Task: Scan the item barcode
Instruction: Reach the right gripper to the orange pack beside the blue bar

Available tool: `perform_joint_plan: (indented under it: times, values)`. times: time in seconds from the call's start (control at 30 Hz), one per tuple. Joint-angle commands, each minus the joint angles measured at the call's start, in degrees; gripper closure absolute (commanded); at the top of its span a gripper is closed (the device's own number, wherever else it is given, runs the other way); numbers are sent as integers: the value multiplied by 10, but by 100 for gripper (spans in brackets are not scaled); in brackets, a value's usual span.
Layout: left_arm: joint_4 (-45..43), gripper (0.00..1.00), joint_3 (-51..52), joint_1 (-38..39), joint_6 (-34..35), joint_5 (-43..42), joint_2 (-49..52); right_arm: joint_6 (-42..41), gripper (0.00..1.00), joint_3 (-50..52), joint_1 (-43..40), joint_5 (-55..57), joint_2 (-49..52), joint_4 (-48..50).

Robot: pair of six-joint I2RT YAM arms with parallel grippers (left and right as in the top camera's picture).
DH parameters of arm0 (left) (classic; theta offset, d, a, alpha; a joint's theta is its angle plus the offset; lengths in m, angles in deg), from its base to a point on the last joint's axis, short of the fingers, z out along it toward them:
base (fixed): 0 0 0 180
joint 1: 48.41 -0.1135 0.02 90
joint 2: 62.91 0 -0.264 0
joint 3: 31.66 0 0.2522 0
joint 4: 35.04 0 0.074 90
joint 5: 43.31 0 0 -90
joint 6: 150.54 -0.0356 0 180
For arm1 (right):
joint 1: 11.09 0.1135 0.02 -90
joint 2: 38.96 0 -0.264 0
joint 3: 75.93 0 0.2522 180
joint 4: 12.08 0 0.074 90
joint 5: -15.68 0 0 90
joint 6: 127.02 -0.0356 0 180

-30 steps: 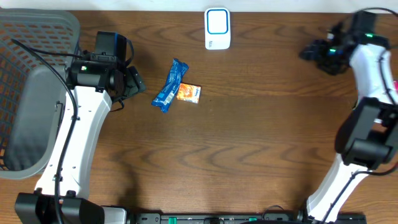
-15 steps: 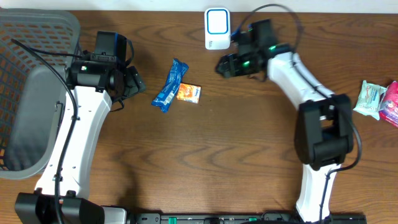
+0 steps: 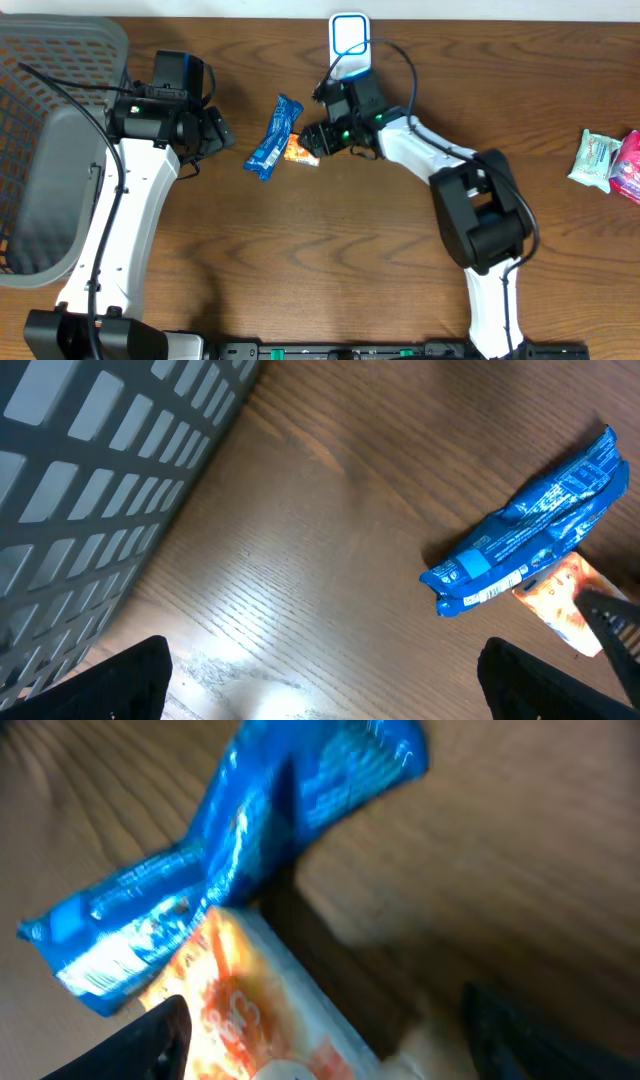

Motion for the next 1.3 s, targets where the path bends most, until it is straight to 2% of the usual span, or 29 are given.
perform_joint_plan:
  times: [0.0, 0.13, 0.37, 0.5, 0.57, 0.7, 0.87, 1.07, 1.27]
  values:
    - [2, 2, 2, 0, 3, 12, -3, -14, 23, 3, 12, -11, 14, -27]
    - [2, 2, 2, 0, 3, 12, -3, -14, 25, 3, 12, -52, 5, -79]
    - [2, 2, 2, 0, 3, 12, -3, -14, 37, 3, 16, -61, -40, -186]
    - [2, 2, 2, 0, 3, 12, -3, -14, 41, 3, 18, -47, -78, -207]
    - [2, 2, 2, 0, 3, 12, -3, -14, 40, 3, 18, -18, -98, -197]
    - [2, 2, 2, 0, 3, 12, -3, -13, 30, 3, 17, 70, -121, -144]
    - [2, 2, 2, 0, 3, 12, -3, 25, 23, 3, 17, 73, -101, -58]
    - [2, 2, 2, 0, 3, 12, -3, 21, 24, 3, 17, -2, -44, -7]
    - [2, 2, 2, 0, 3, 12, -3, 1, 27, 3, 17, -8, -9, -4]
